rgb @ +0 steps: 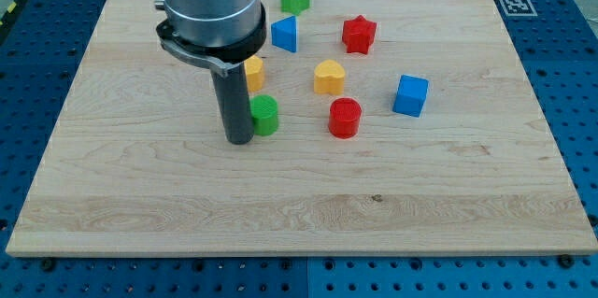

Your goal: Move your arm closer to the green star

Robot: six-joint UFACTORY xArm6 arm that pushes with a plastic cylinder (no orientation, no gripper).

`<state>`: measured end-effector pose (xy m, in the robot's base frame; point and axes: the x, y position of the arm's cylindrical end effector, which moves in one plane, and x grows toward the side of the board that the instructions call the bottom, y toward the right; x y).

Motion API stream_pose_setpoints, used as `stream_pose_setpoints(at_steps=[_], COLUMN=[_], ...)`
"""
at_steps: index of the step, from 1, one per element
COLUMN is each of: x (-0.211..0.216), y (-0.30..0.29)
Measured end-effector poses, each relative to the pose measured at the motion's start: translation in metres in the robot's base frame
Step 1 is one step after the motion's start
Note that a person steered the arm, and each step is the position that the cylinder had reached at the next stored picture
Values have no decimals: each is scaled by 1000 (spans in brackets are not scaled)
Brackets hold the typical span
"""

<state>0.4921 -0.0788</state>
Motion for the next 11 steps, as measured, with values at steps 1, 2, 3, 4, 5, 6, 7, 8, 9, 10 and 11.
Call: stream_pose_setpoints(at_steps=[1, 2, 3, 4, 5, 6, 7, 8, 9, 10, 11], x=[-1, -18, -25, -25, -30, -74, -131, -189, -245, -284, -266], y=[-1, 6, 21, 3, -58, -88, -87, -76, -65, -48, -3])
